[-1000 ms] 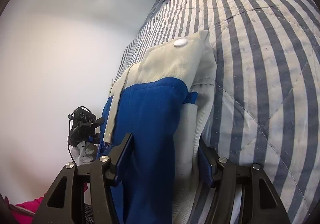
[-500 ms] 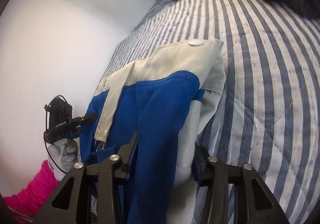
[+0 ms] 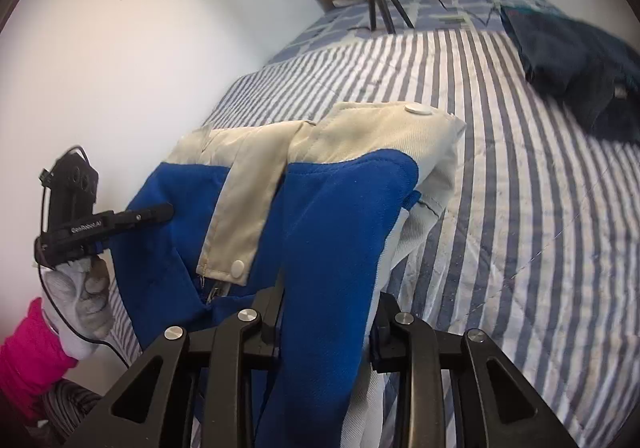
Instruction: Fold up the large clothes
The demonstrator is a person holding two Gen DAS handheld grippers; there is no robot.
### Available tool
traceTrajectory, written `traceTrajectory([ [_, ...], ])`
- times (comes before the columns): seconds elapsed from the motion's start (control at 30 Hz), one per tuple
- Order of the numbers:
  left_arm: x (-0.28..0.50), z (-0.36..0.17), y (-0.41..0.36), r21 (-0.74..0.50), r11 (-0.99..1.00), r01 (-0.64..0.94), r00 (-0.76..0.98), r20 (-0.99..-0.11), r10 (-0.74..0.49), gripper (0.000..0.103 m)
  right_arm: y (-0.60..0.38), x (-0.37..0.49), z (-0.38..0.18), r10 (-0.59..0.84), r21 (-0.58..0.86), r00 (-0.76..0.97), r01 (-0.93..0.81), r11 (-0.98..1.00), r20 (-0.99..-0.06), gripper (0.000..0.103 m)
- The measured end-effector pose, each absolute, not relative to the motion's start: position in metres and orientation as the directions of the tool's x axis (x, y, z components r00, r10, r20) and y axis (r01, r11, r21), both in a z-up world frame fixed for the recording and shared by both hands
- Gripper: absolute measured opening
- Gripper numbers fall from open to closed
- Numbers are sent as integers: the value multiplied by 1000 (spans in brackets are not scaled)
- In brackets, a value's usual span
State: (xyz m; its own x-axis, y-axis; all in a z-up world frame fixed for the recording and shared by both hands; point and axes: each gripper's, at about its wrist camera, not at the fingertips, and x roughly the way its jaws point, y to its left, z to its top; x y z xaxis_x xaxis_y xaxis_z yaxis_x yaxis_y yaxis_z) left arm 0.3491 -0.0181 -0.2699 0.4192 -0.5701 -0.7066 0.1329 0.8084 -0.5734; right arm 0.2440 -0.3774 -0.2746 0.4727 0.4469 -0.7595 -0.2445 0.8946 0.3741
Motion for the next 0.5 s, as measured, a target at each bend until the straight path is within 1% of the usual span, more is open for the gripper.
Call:
traceTrajectory([
  [0.1, 336, -254, -34, -566, 807, 172, 424, -696, -579, 21, -378, 233, -257, 406, 314, 501, -261, 913, -764, 29],
  [0.5, 326, -204, -112, -598, 750, 283, 418, -627, -658, 21, -443, 194, -197, 311, 207, 599, -239, 949, -738, 29],
])
